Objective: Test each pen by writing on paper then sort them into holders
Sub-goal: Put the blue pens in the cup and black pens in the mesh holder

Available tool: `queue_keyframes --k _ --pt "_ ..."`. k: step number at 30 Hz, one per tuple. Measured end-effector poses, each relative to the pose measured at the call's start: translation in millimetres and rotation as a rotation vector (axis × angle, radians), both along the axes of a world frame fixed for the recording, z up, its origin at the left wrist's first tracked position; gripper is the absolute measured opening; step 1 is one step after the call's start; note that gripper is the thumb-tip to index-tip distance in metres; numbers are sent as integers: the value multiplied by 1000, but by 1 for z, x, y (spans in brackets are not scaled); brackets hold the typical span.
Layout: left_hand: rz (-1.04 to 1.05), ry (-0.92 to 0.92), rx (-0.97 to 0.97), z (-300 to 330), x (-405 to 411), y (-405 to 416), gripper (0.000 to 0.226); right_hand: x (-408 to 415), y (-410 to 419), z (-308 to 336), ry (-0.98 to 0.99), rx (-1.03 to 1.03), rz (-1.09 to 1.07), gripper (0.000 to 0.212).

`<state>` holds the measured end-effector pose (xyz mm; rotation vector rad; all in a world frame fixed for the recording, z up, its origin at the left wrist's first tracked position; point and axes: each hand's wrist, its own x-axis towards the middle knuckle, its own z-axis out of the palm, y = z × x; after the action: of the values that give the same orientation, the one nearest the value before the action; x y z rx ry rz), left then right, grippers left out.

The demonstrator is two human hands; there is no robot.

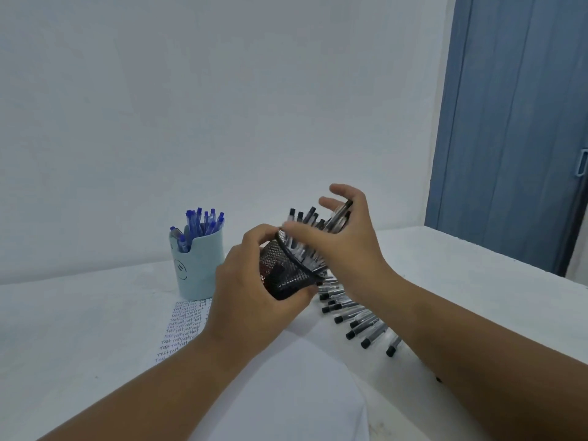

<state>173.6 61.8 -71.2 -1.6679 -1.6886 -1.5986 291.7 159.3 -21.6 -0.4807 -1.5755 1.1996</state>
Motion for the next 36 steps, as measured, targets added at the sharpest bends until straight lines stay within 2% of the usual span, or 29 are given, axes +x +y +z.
queue_keyframes --k 2,5,7,9,11,13,17,18,21,25,26,29,31,34,36 --pt "-3 56 5 0 2 0 80 -2 2 -2 19 24 -114 63" --pt "-31 28 20 1 5 0 81 -2 7 3 212 -50 -150 34" --pt "-39 24 15 1 6 0 80 -1 10 6 223 18 -68 32" --pt "-33 40 9 1 6 0 79 0 8 5 91 140 15 42" --pt "-24 43 0 0 6 0 79 -1 4 3 31 168 -6 34" --pt "-15 6 4 0 4 0 79 -3 3 3 93 135 -84 18" --pt "-10 -60 17 1 2 1 78 -4 6 5 296 -62 -42 19" --pt "-1 -60 15 1 2 0 78 -3 8 5 264 -55 -44 18" --pt "22 -31 9 -1 2 0 78 -3 11 -2 9 100 -104 10" --pt "4 -60 10 0 3 0 76 -3 13 -1 22 136 -180 20" --pt "4 -63 10 0 3 0 76 -2 11 1 4 120 -149 19" --pt "14 -81 -1 -1 2 0 77 2 13 4 -137 99 -10 44" --pt "7 -125 0 0 0 0 76 4 17 5 -189 167 8 44" --pt "4 -204 -4 0 -2 2 75 15 31 14 -217 181 59 63" --pt "21 -247 -13 -1 -6 3 78 29 46 19 -321 222 99 63"
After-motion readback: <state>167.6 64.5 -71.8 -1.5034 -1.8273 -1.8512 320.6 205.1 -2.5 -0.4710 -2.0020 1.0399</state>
